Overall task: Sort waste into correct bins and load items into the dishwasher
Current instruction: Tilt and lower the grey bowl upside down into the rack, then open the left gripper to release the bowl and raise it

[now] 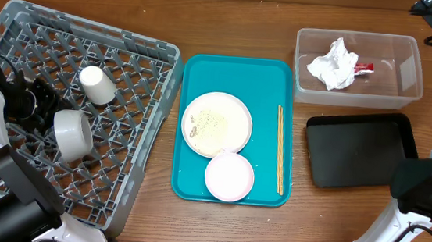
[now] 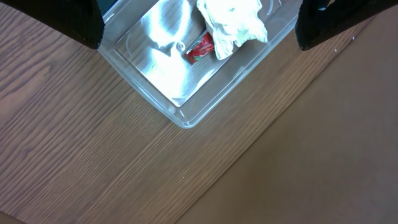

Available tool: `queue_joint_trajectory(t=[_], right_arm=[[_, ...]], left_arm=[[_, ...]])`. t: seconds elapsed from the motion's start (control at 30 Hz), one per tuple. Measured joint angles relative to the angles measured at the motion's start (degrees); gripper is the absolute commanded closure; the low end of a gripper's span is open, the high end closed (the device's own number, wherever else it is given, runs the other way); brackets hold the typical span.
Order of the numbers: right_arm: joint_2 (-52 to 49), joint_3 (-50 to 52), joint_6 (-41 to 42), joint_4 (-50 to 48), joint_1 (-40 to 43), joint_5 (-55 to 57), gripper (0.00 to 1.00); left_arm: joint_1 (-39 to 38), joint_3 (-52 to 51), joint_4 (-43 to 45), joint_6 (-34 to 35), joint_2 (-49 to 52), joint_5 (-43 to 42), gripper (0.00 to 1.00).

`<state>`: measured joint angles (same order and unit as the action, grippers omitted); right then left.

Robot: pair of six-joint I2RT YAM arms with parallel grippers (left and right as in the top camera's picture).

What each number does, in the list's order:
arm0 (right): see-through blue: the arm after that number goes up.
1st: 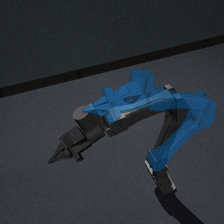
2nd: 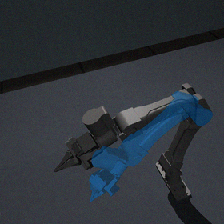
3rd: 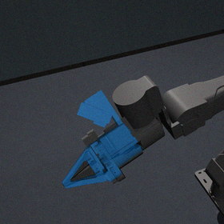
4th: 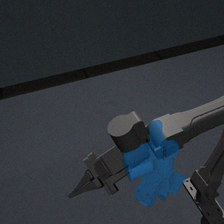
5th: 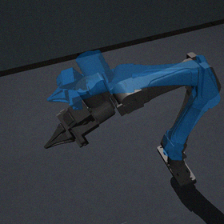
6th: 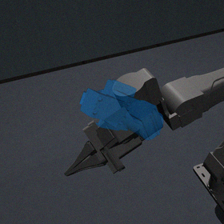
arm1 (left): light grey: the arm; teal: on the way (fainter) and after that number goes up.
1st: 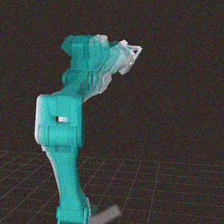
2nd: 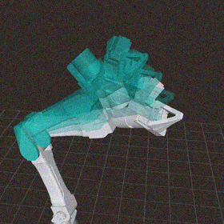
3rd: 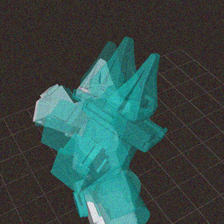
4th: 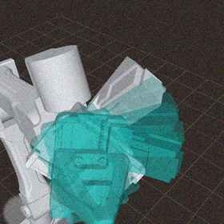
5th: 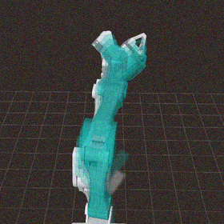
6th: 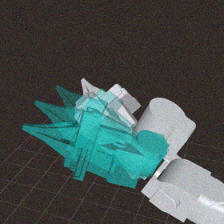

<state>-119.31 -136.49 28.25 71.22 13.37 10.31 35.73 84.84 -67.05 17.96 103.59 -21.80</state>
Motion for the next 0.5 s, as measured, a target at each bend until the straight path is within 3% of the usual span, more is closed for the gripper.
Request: queue_joint_trajectory(t=[0.17, 0.5], right_arm=[[0.0, 0.0, 0.0, 0.0, 0.0, 0.0, 0.0], [0.0, 0.0, 0.0, 0.0, 0.0, 0.0, 0.0]], left_arm=[[0.0, 6.8, -4.2, 0.9, 0.2, 7.9, 0.46], [0.0, 16.3, -8.6, 2.1, 0.2, 15.3, 0.49]])
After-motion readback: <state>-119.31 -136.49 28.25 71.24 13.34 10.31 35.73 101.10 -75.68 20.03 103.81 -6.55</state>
